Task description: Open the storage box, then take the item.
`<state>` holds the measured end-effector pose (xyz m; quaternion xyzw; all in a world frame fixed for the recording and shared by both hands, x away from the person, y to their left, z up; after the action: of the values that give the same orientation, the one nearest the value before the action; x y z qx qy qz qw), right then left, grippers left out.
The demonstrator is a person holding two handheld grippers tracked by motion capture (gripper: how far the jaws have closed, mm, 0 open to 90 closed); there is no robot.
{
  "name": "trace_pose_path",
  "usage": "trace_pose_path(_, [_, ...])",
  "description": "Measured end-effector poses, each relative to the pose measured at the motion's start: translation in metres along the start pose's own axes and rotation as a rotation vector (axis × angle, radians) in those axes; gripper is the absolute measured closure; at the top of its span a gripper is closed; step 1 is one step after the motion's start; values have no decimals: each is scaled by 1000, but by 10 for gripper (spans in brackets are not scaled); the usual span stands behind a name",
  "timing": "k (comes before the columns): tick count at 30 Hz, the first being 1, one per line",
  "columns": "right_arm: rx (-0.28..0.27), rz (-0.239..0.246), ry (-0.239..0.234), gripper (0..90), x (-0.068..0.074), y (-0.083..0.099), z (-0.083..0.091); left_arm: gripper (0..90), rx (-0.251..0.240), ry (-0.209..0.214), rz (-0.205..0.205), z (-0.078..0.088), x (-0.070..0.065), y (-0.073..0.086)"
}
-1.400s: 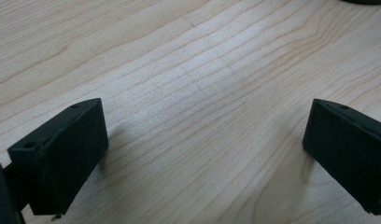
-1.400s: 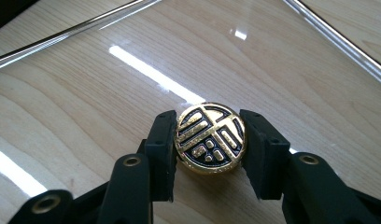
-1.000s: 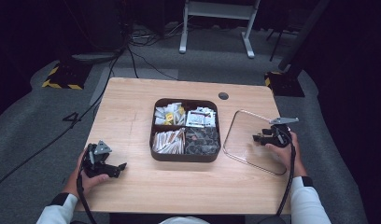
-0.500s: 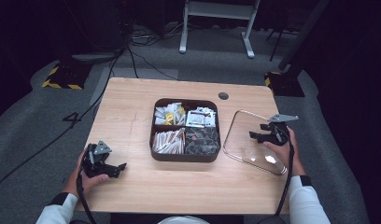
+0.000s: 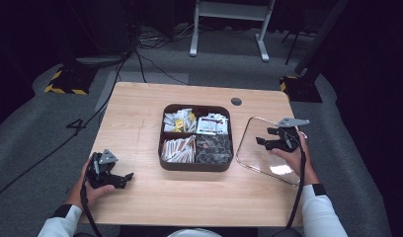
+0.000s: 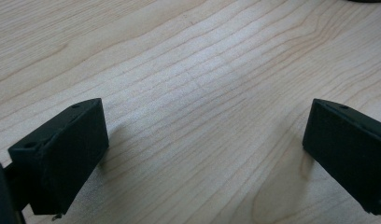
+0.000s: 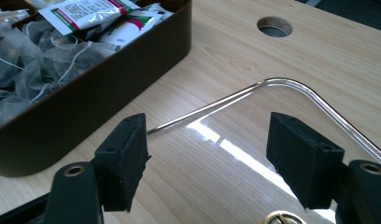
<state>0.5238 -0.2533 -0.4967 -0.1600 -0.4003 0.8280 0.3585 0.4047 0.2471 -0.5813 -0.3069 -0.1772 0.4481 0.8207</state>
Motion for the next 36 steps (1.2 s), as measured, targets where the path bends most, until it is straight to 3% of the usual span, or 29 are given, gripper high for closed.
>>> trace_pose_path(22, [-49,90,-59,303,41,-55,-17,3,0,3,-5,0,0,0])
trace_pose_path(36, [-53,124,-102,305,66,-80,-45,3,0,1,-5,0,0,0])
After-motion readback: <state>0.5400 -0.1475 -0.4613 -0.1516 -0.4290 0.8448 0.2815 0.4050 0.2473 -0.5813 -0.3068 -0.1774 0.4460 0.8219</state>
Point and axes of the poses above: each handheld gripper's, and its own axes: z roughly backward along the jaws, y roughly out of its underside, x roughly to its left, the point moved 10 cm from there along -z, roughly forward along the jaws, and after that the axes turned 3 degrees about -y, right-handed, at the moved point
